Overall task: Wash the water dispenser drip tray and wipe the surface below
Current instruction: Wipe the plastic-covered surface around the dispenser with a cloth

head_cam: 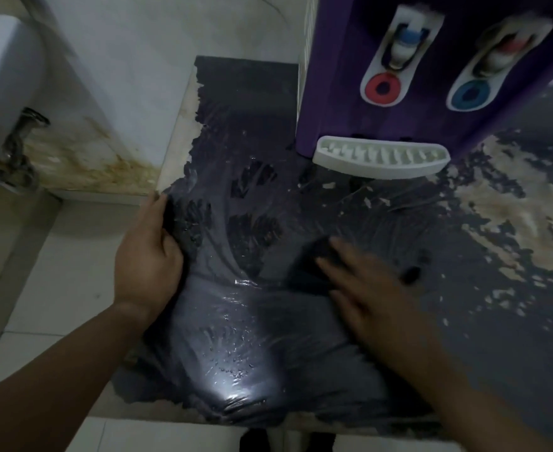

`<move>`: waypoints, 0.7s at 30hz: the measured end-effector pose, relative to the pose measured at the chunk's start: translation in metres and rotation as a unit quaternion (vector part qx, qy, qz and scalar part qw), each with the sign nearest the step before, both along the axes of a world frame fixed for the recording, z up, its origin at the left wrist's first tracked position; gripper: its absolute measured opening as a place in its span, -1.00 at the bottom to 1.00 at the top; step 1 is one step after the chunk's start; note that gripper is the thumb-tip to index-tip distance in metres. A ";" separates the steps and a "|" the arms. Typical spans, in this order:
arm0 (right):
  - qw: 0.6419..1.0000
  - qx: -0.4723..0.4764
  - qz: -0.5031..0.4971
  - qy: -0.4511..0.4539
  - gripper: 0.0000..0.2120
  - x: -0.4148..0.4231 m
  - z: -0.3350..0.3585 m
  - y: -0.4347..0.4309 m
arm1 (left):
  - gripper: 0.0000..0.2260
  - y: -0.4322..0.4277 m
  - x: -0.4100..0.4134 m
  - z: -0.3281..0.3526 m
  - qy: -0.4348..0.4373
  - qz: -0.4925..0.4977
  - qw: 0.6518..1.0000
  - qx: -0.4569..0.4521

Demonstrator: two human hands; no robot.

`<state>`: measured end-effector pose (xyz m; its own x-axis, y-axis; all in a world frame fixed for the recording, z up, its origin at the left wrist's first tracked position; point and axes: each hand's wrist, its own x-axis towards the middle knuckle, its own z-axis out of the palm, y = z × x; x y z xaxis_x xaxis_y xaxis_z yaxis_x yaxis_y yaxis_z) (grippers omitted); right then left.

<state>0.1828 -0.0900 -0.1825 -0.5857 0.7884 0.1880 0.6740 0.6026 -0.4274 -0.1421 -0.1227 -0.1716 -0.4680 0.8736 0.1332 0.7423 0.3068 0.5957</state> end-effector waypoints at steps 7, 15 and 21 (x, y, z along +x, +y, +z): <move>0.924 -0.050 -0.370 -0.080 -0.44 0.251 -0.030 0.070 | -0.50 0.001 0.003 -0.004 0.031 0.009 0.999 -0.007; 0.953 0.022 -0.301 -0.005 -0.58 -0.027 0.007 0.052 | -0.59 0.001 0.002 0.005 -0.071 0.037 0.996 0.025; 0.996 -0.009 0.093 0.011 -0.55 -0.170 0.001 -0.049 | -0.54 0.001 -0.011 0.002 -0.099 0.013 0.995 0.018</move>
<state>0.0127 -0.1391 -0.1814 -0.7176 0.6704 0.1889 0.5424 0.7081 -0.4521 -0.1531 -0.1219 -0.1699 -0.5113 0.8567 0.0676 0.6011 0.3003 0.7406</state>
